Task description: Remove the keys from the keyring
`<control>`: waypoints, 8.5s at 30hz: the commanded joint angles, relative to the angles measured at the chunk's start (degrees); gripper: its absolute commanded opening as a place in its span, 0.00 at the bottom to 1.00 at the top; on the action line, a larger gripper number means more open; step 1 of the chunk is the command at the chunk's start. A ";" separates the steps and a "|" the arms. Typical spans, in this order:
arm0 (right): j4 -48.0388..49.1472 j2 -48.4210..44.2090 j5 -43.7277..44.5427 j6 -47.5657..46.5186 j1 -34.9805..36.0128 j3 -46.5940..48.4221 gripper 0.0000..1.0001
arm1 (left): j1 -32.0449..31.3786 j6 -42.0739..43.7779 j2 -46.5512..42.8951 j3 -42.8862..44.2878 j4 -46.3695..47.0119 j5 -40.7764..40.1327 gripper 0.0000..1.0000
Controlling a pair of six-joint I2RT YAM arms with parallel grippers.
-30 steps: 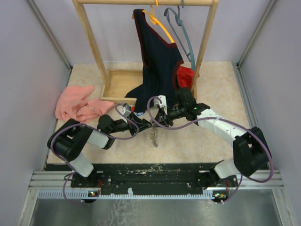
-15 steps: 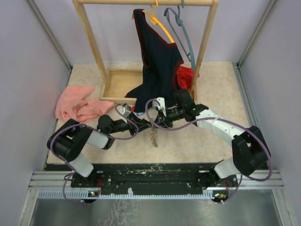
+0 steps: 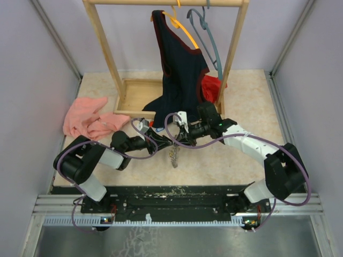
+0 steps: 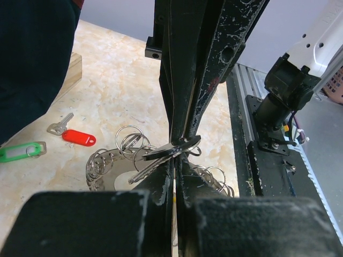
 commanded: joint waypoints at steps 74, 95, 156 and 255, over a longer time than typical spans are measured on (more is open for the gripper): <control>-18.19 -0.98 7.63 -5.32 1.27 14.01 0.00 | -25.86 -11.17 -33.23 13.28 -70.27 -59.11 0.37; -18.11 -1.15 7.46 -5.22 1.80 13.83 0.00 | -27.92 -11.13 -29.68 17.47 -74.55 -64.56 0.15; -0.70 -3.15 -11.13 18.64 -3.00 6.90 0.33 | -24.49 4.02 -35.32 17.71 -70.68 -57.16 0.00; -2.81 -4.81 -12.11 6.88 -10.77 3.61 0.47 | -7.12 -14.24 4.22 35.62 -78.03 -28.14 0.00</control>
